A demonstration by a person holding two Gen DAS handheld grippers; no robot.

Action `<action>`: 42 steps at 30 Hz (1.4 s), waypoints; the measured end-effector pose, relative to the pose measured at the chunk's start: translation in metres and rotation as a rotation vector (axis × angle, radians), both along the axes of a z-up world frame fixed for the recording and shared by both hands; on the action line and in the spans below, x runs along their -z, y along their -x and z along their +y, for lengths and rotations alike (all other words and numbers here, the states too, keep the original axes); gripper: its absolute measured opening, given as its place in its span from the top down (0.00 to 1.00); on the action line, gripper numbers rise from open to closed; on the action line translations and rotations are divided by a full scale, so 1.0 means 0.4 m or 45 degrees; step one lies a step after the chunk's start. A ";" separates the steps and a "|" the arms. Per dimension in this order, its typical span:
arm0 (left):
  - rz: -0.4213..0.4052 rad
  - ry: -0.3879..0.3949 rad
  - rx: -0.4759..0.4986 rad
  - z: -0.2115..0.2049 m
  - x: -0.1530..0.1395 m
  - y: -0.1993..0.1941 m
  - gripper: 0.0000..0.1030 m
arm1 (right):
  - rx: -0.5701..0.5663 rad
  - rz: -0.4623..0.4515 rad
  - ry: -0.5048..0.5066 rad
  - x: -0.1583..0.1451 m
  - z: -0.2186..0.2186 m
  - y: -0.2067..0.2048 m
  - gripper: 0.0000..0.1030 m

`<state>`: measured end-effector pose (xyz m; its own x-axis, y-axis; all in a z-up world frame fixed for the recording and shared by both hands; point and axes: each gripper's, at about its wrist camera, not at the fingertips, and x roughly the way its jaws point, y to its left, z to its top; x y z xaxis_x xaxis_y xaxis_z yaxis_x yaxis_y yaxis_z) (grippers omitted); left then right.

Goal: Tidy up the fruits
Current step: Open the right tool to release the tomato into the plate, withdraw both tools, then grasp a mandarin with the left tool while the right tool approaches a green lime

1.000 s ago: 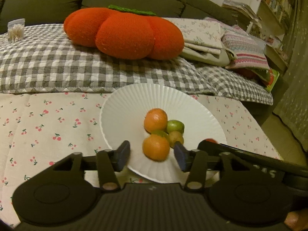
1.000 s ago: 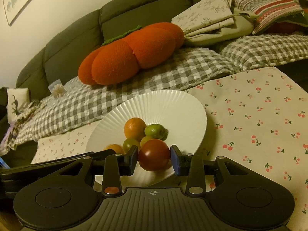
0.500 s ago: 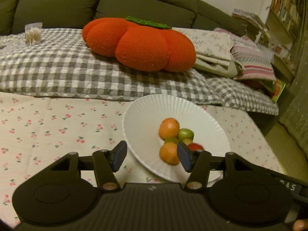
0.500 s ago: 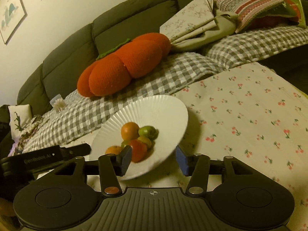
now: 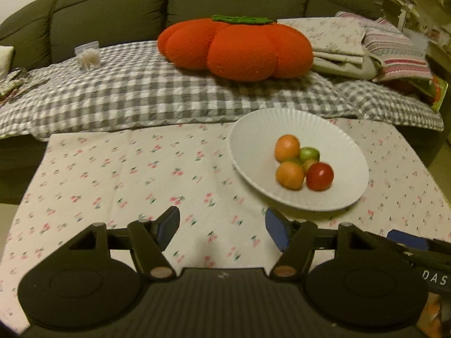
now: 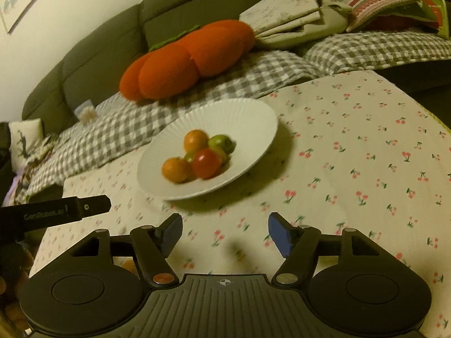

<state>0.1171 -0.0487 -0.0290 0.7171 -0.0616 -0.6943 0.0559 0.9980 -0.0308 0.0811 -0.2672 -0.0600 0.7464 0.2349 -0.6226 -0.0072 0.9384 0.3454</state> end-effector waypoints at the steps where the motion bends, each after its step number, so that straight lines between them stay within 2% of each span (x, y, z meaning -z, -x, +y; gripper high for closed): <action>1: 0.003 -0.014 -0.009 0.002 -0.003 0.009 0.35 | -0.012 0.003 0.006 -0.004 0.007 0.005 0.34; 5: 0.026 -0.026 -0.036 0.018 -0.015 0.047 0.35 | -0.045 0.019 -0.012 -0.023 0.024 0.027 0.34; 15: 0.090 0.048 -0.051 0.047 0.004 0.123 0.35 | -0.043 0.042 -0.035 -0.042 0.028 0.064 0.34; 23: 0.156 0.227 -0.058 0.053 0.045 0.102 0.35 | -0.061 0.091 -0.090 -0.003 0.022 0.061 0.34; 28: 0.185 0.274 -0.044 0.031 0.071 0.089 0.35 | -0.074 0.098 -0.108 0.016 0.022 0.054 0.35; 32: 0.196 0.257 -0.039 0.010 0.096 0.078 0.36 | -0.076 0.109 -0.117 0.029 0.019 0.050 0.38; 35: 0.205 0.301 -0.040 0.008 0.108 0.068 0.37 | -0.081 0.107 -0.112 0.035 0.014 0.051 0.39; 37: 0.206 0.327 -0.037 0.007 0.111 0.063 0.40 | -0.092 0.100 -0.103 0.034 0.013 0.052 0.40; 42: 0.211 0.332 -0.006 -0.011 0.117 0.058 0.57 | -0.173 0.070 -0.039 0.025 0.025 0.060 0.40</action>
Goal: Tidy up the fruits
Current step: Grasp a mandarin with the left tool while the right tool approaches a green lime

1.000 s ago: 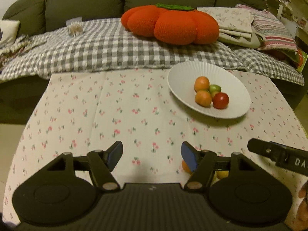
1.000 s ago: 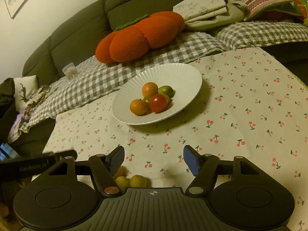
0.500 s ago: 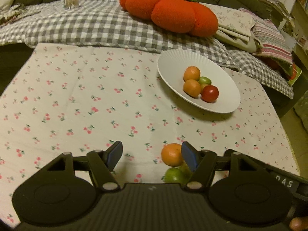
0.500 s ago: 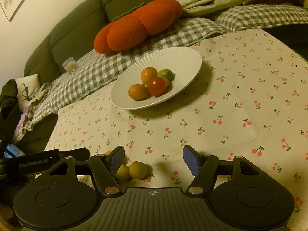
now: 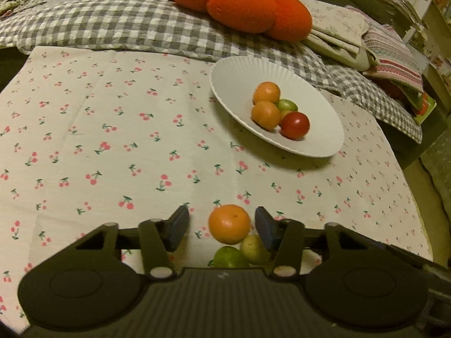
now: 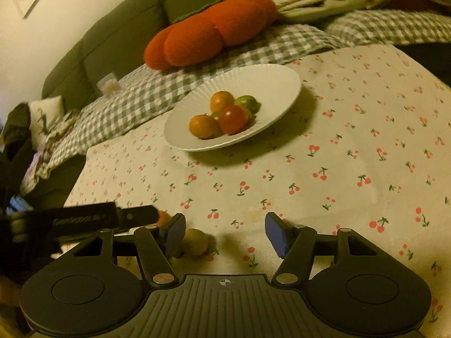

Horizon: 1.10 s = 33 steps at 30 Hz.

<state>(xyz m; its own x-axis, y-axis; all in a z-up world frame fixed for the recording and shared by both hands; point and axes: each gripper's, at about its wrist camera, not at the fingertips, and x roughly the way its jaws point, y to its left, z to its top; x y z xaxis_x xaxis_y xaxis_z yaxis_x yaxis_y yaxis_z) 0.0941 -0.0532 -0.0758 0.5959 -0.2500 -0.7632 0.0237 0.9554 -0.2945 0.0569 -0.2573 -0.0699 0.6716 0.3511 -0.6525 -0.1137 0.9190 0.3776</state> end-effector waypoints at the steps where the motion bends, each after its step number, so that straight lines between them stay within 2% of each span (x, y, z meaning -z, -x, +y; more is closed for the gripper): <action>1: 0.003 0.000 0.007 -0.004 0.002 -0.001 0.58 | -0.016 -0.005 0.013 -0.002 0.004 0.002 0.40; 4: 0.010 -0.005 0.011 -0.009 0.012 -0.006 0.60 | -0.072 -0.026 0.061 -0.011 0.020 0.011 0.40; 6: 0.013 0.008 0.024 -0.009 0.020 -0.010 0.68 | -0.125 -0.034 0.092 -0.016 0.035 0.017 0.40; 13: 0.021 0.012 0.009 0.006 0.009 -0.009 0.69 | -0.324 -0.064 0.165 -0.009 0.099 0.040 0.39; 24: 0.001 -0.017 -0.095 0.089 -0.019 -0.002 0.69 | -0.428 -0.075 0.168 0.015 0.191 0.040 0.41; 27: 0.011 -0.044 -0.095 0.091 -0.015 0.000 0.69 | -0.433 -0.066 0.179 0.027 0.209 0.038 0.45; 29: 0.016 -0.040 -0.097 0.096 -0.013 0.001 0.69 | -0.431 -0.054 0.180 0.036 0.217 0.033 0.54; 33: 0.008 -0.050 -0.105 0.104 -0.015 0.004 0.69 | -0.405 -0.058 0.196 0.047 0.229 0.029 0.63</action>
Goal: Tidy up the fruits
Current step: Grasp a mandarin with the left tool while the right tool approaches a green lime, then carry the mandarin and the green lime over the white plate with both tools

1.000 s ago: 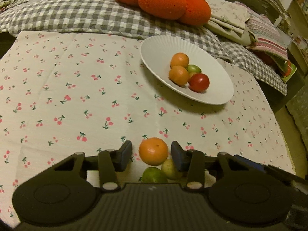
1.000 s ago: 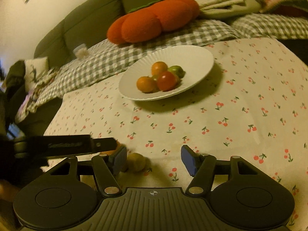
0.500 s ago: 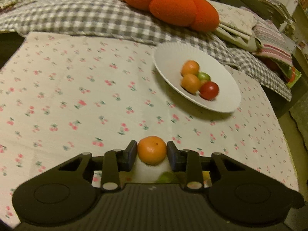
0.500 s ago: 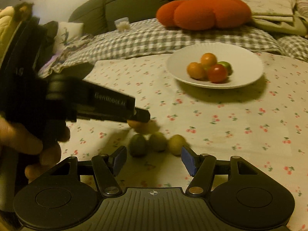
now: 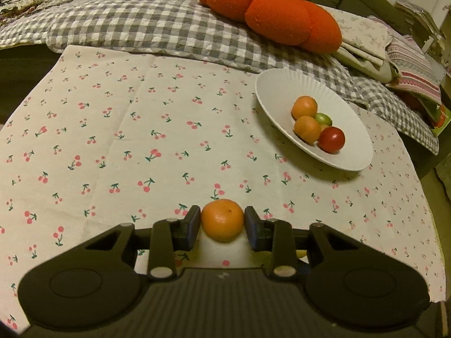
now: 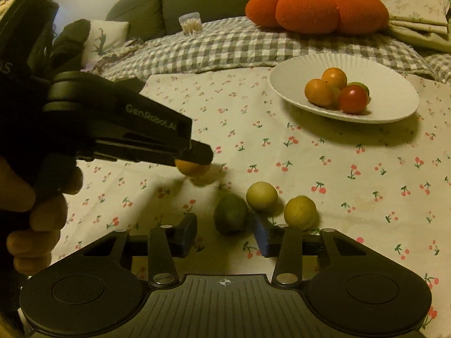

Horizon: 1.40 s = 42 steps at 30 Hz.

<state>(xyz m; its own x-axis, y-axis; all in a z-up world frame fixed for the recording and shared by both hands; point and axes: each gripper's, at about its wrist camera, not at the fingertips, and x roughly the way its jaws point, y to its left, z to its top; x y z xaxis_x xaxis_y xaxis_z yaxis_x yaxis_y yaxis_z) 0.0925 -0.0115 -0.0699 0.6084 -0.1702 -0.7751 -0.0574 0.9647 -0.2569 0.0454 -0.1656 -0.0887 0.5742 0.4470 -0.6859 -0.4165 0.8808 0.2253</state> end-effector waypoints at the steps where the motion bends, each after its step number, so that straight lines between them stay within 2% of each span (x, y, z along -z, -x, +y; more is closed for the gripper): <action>1: -0.003 -0.003 0.000 0.001 -0.001 0.000 0.69 | 0.005 0.002 -0.005 0.000 0.001 -0.002 0.66; 4: -0.009 -0.004 0.002 0.002 -0.003 0.002 0.69 | 0.016 -0.004 0.003 -0.002 0.002 -0.005 0.75; 30: -0.094 -0.141 0.067 -0.049 -0.040 0.006 0.69 | 0.122 -0.068 -0.115 -0.068 -0.078 -0.005 0.75; 42: -0.145 -0.115 0.081 -0.066 -0.072 -0.024 0.69 | 0.257 -0.112 -0.144 -0.089 -0.155 -0.022 0.76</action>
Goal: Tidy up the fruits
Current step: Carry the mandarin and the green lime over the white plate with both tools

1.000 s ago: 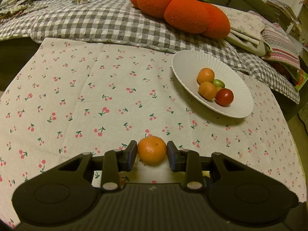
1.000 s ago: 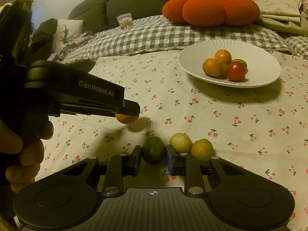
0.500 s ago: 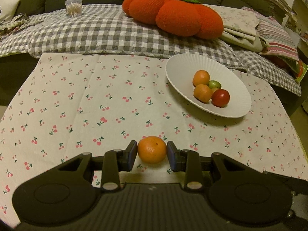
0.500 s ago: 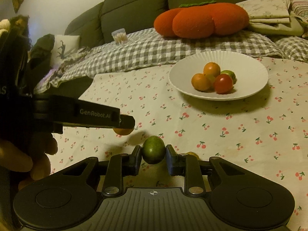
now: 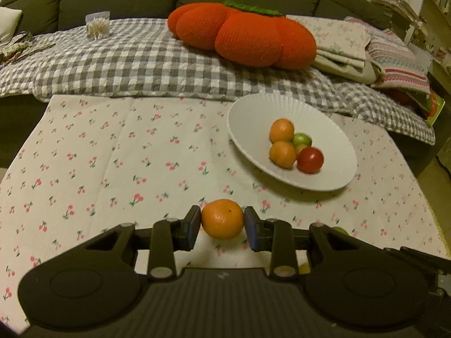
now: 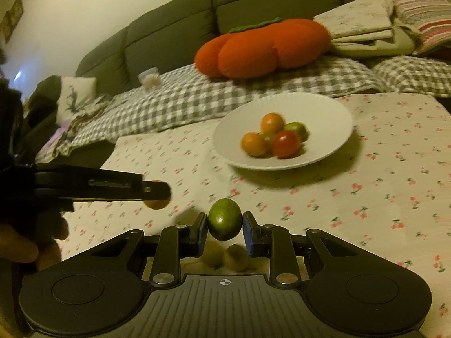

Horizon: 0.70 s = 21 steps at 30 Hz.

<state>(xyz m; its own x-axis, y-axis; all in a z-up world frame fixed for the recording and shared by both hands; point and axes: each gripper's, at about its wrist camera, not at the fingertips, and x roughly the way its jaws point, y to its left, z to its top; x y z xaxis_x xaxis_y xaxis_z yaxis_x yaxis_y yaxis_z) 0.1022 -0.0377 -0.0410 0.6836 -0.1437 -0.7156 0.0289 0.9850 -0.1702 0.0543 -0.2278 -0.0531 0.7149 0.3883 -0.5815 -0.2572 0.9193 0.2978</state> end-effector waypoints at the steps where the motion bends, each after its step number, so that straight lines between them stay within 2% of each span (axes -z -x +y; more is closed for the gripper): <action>1: -0.007 0.008 0.002 -0.001 -0.003 -0.005 0.69 | 0.020 -0.004 -0.004 -0.001 -0.010 -0.003 0.75; 10: -0.071 0.057 0.049 -0.037 -0.030 -0.065 0.69 | 0.183 -0.026 -0.063 -0.005 -0.097 -0.041 0.75; 21: -0.092 0.131 0.016 -0.055 -0.021 -0.179 0.69 | 0.267 -0.036 -0.068 -0.002 -0.146 -0.126 0.75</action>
<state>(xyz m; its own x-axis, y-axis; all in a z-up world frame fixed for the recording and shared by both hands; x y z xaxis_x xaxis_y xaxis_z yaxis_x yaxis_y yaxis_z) 0.1737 -0.0597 -0.0328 0.7306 -0.2226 -0.6455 0.0567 0.9619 -0.2675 0.1048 -0.2863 -0.0523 0.7987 0.2593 -0.5429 -0.0709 0.9367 0.3430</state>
